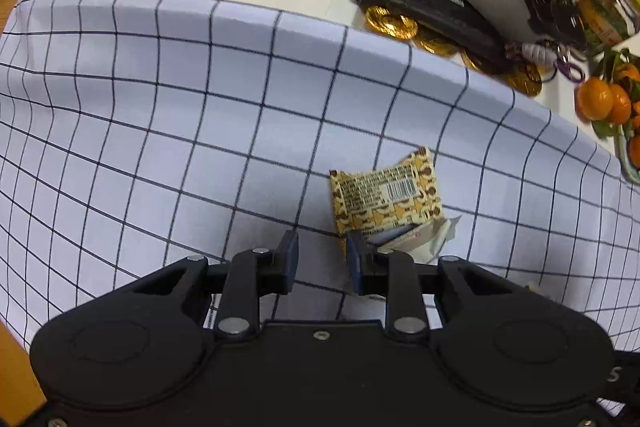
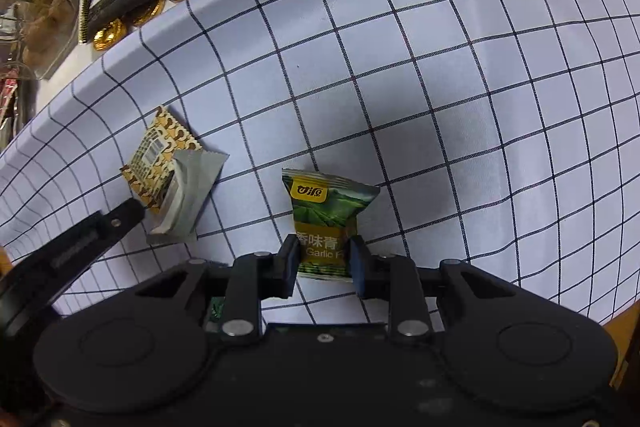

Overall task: Organize snacks
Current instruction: 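Close the right tool on the green garlic-pea packet and lift it, then close the left tool on the white sesame bar while the right tool holds the green packet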

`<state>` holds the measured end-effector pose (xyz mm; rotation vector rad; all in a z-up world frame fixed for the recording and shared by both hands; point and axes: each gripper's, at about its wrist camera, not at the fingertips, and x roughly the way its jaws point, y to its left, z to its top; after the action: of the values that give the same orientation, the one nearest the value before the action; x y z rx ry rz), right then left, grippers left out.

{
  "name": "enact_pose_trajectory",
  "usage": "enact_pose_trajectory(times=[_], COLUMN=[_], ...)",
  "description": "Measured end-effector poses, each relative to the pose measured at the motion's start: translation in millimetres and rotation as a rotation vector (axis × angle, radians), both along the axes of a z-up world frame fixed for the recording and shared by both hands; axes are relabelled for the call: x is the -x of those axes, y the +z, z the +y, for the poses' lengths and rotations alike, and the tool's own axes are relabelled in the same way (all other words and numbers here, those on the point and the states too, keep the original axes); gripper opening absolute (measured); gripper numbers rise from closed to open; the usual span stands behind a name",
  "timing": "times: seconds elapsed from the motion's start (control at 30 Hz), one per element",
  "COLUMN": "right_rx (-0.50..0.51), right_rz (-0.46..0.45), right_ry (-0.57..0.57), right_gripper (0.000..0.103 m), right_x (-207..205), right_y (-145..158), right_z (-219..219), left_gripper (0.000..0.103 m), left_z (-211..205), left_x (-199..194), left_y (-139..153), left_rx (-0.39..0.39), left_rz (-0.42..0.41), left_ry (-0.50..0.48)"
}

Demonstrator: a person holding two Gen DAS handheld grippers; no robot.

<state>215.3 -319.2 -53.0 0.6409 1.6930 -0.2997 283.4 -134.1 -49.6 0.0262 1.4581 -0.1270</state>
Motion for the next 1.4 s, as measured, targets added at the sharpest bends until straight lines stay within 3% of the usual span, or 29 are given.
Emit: enact_pose_trajectory(times=[0.37, 0.5, 0.6, 0.87, 1.17, 1.27, 1.4], right_rx=[-0.054, -0.056, -0.056, -0.04, -0.032, -0.041, -0.06], right_rz=[0.009, 0.031, 0.049, 0.043, 0.033, 0.026, 0.015], right_ry=[-0.057, -0.077, -0.09, -0.126, -0.136, -0.147, -0.177], right_gripper=[0.026, 0.014, 0.014, 0.017, 0.018, 0.018, 0.018], right_x=[3, 4, 6, 11, 14, 14, 17], right_y=[10, 6, 4, 14, 21, 24, 28], right_z=[-24, -30, -33, -42, -47, -50, -61], left_gripper=[0.036, 0.036, 0.036, 0.035, 0.035, 0.035, 0.035], left_z=[-34, -42, -43, -24, -46, -52, -61], left_x=[25, 34, 36, 23, 41, 43, 34], left_y=[-10, -9, -7, 8, 4, 7, 7], left_rx=[0.028, 0.051, 0.063, 0.256, 0.223, 0.177, 0.177], left_rz=[0.034, 0.032, 0.028, 0.042, 0.011, -0.027, -0.018], left_ry=[-0.171, -0.227, -0.227, -0.173, -0.247, -0.275, -0.241])
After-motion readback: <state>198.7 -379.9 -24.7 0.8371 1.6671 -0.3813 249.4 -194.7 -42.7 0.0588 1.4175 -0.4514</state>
